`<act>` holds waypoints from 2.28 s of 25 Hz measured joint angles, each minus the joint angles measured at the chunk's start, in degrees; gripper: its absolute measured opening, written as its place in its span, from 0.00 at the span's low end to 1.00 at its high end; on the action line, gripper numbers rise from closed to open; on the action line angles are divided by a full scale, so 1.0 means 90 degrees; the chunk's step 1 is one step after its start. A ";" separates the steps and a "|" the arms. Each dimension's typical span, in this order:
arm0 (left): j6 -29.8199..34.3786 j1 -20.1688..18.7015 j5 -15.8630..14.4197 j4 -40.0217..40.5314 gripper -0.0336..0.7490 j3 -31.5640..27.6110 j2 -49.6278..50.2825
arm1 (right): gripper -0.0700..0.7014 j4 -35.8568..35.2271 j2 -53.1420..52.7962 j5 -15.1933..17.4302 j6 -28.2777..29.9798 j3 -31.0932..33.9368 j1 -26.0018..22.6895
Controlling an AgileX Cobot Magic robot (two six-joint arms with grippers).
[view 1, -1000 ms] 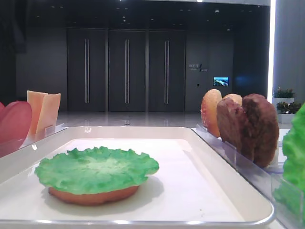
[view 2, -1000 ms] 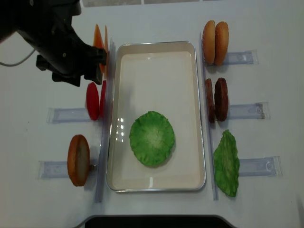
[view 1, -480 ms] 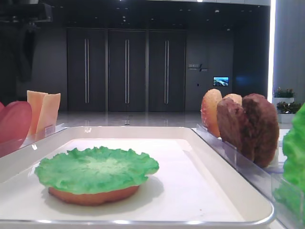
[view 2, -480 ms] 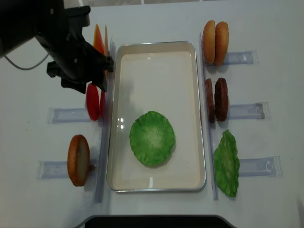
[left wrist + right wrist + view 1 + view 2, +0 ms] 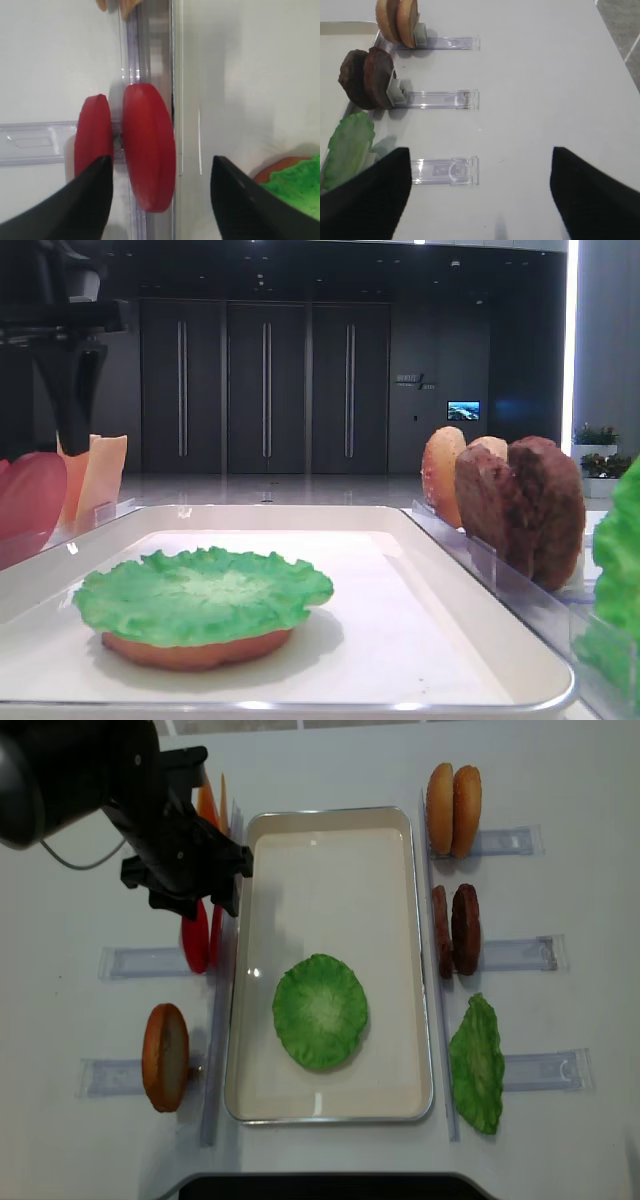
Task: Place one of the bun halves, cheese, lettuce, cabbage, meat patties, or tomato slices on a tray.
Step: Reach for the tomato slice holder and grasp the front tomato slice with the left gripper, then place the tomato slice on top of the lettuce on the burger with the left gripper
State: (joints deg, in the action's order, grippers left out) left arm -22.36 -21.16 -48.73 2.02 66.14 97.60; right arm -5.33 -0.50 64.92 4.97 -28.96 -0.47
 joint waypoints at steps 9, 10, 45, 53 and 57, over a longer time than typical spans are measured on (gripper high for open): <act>0.0023 0.0000 0.0114 -0.0008 0.64 0.0012 0.0328 | 0.79 0.0000 0.0000 0.0000 0.0000 0.0000 0.0000; 0.0023 0.0000 0.0115 -0.0008 0.64 0.0012 0.0371 | 0.79 0.0000 0.0000 0.0000 0.0000 0.0000 0.0000; 0.0221 0.0006 -0.0300 -0.0105 0.12 0.0255 0.0442 | 0.79 0.0000 0.0000 0.0000 0.0000 0.0000 0.0000; 0.0241 0.0006 -0.0896 -0.0440 0.12 0.0706 0.0204 | 0.79 0.0000 0.0000 0.0000 0.0000 0.0000 0.0000; 0.0246 -0.0005 -0.1207 -0.0522 0.11 0.0778 -0.0052 | 0.79 0.0000 0.0000 0.0000 0.0000 0.0000 0.0000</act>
State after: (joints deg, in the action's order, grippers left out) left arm -20.15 -21.21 -59.59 -2.68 73.14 97.13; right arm -5.33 -0.50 64.92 4.97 -28.96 -0.47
